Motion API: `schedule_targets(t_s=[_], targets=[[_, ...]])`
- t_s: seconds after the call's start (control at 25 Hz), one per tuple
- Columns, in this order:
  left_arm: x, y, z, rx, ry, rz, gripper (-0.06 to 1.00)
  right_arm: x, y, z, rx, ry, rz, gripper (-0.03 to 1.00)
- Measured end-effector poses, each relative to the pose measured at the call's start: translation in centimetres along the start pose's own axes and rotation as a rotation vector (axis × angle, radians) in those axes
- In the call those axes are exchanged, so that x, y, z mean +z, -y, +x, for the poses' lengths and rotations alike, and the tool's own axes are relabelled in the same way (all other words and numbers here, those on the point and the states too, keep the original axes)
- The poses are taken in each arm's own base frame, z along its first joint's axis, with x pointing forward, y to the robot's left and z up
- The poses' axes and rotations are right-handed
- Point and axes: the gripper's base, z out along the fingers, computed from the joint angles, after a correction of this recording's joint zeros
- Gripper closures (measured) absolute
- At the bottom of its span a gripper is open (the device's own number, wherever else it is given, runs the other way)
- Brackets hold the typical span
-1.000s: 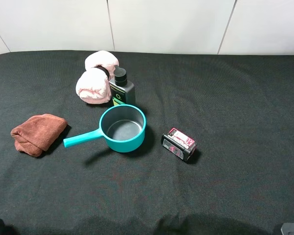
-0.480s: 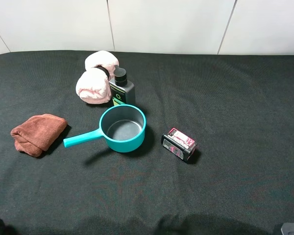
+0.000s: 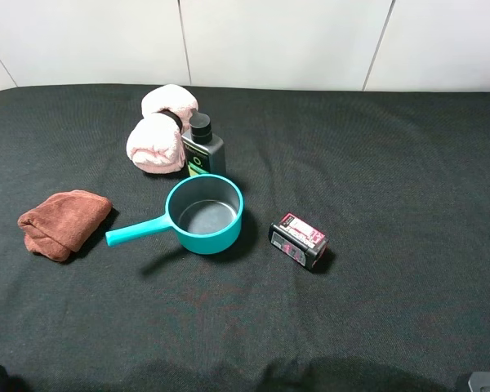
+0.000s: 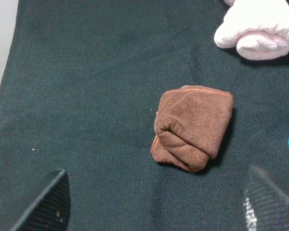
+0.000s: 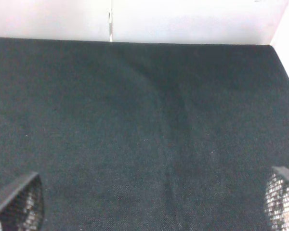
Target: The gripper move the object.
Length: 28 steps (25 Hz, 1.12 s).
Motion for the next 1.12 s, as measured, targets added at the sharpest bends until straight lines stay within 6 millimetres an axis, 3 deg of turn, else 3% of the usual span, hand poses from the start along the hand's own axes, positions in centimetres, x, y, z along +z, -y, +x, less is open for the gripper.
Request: schedule_targets(t_s=[1.12], targets=[[0.0,0.0,0.0,0.0,0.0,0.0,0.18,0.0,0.02,0.0,-0.002,0.0,0.003,0.27]])
